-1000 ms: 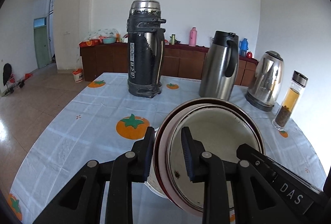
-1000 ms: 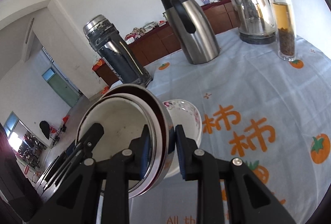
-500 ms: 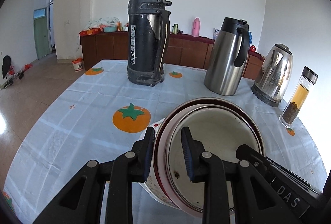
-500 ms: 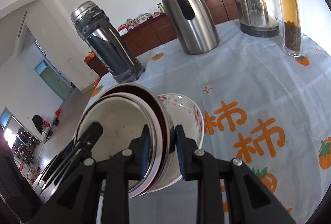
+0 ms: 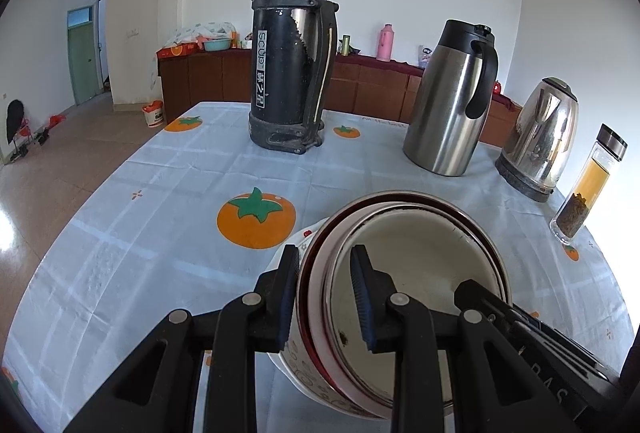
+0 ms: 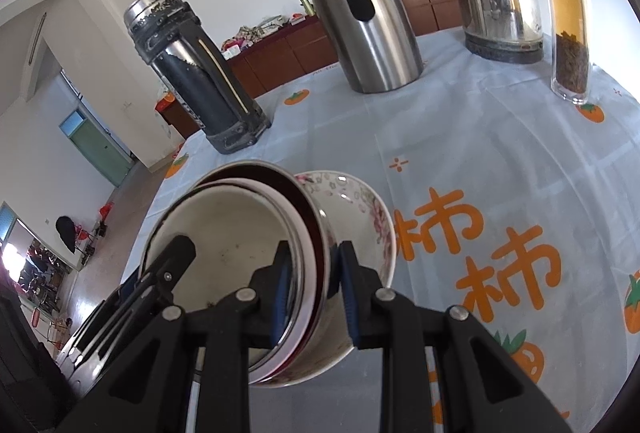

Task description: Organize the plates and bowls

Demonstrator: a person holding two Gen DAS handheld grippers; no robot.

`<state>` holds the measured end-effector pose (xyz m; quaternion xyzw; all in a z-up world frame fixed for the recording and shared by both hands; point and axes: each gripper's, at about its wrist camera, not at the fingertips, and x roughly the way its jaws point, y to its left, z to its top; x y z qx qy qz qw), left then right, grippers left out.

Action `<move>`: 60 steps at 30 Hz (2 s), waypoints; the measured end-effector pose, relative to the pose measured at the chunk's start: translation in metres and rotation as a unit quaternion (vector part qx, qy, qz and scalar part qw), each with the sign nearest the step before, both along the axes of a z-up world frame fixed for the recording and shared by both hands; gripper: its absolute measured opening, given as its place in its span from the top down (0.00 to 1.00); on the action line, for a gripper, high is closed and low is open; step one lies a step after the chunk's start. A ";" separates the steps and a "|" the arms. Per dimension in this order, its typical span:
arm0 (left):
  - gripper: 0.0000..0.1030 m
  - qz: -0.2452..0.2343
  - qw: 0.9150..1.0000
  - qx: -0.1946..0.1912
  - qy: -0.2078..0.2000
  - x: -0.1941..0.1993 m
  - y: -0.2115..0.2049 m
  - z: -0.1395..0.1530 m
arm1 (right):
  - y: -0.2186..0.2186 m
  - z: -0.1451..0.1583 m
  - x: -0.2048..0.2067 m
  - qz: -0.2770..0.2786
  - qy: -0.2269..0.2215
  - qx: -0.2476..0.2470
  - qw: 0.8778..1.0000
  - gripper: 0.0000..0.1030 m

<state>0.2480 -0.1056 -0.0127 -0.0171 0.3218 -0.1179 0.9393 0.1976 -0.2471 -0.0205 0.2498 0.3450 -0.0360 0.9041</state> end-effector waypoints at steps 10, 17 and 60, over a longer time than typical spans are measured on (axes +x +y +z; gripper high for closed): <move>0.71 0.000 1.000 -0.002 0.021 0.014 0.003 -0.010 | 0.006 -0.001 0.013 0.007 0.000 -0.022 1.000 0.77; 0.53 0.015 1.000 0.018 0.005 0.014 0.005 -0.011 | 0.006 -0.010 0.013 0.001 -0.019 -0.031 0.999 0.68; 0.14 0.019 0.988 0.050 -0.145 -0.117 0.033 -0.002 | 0.001 0.008 -0.143 -0.128 -0.225 -0.115 0.959 0.01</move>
